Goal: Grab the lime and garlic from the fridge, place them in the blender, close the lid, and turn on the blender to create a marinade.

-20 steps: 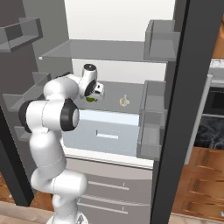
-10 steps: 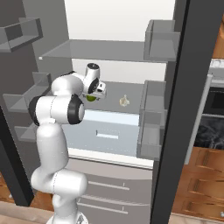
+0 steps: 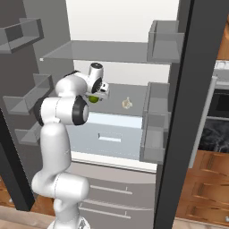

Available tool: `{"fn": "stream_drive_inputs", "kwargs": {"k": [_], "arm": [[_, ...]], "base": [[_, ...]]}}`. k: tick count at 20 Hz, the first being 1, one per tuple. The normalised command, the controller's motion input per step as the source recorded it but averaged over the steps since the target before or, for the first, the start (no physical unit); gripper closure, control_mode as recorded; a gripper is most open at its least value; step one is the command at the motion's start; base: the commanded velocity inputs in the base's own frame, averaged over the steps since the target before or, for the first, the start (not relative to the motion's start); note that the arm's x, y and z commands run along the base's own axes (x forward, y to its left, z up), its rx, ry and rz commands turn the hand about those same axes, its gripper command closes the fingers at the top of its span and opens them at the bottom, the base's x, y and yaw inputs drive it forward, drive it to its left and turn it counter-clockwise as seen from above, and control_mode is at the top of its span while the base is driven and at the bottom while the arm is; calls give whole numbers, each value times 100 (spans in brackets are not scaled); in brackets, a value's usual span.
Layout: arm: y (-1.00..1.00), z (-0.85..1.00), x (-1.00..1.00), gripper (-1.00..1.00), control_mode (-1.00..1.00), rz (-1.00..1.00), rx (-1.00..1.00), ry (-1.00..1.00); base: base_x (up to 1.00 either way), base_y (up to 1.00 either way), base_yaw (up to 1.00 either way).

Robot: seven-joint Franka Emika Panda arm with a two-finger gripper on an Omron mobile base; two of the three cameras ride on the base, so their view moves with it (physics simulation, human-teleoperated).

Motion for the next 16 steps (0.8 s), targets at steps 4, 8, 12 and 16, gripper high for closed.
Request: {"fn": "stream_drive_inputs", "kwargs": {"k": [4,8,12,16], "arm": [[9,-51,0,-100,-100,0,0,0],[16,-51,-4,100,-100,0,0,0],[2,-34,-29,100,-100,0,0,-2],[-2,-16,-85,100,-100,-3,0,-18]], "base": [[0,0,0],[0,0,0],[0,0,0],[0,0,0]]}}
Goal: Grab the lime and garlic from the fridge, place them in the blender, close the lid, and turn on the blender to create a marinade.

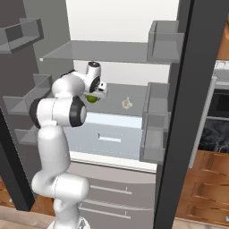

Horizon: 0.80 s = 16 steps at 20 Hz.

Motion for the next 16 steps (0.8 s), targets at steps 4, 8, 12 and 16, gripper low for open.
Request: {"fn": "stream_drive_inputs", "kwargs": {"k": [4,8,12,16], "arm": [[-35,-37,-77,100,-100,-9,0,-25],[-53,11,-78,100,-100,-5,0,-16],[-76,88,-100,100,-100,-3,0,-14],[-75,100,-100,100,-100,0,0,-15]], "base": [[0,0,0],[0,0,0],[0,0,0],[0,0,0]]}}
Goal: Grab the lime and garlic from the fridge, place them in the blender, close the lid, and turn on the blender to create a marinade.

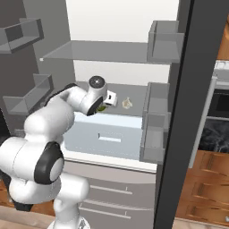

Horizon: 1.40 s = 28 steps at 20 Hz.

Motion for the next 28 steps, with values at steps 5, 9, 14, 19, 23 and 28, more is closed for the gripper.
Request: {"fn": "stream_drive_inputs", "kwargs": {"k": [5,9,14,19,23,28], "arm": [[-47,96,-100,100,-100,0,0,-12],[-16,76,-100,100,-100,0,0,-3],[6,43,-100,100,-100,-5,0,6],[21,2,-99,100,-100,-13,-3,20],[11,-13,-75,100,-100,-4,-2,14],[12,-8,-52,100,-100,-1,0,3]], "base": [[0,0,0],[0,0,0],[0,0,0],[0,0,0],[0,0,0],[0,0,0]]}}
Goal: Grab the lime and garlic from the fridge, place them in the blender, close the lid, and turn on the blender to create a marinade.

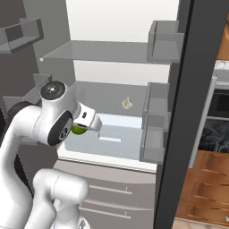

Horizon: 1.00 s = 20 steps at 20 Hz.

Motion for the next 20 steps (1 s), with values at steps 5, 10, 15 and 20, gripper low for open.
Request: {"fn": "stream_drive_inputs", "kwargs": {"k": [5,10,15,20], "arm": [[0,0,-40,100,100,-6,1,-2],[0,0,0,100,100,0,0,0],[0,0,0,100,100,0,0,0],[0,0,0,100,100,0,0,0]], "base": [[-60,0,-17],[-100,0,-36],[-100,0,-49],[-90,0,-64]]}}
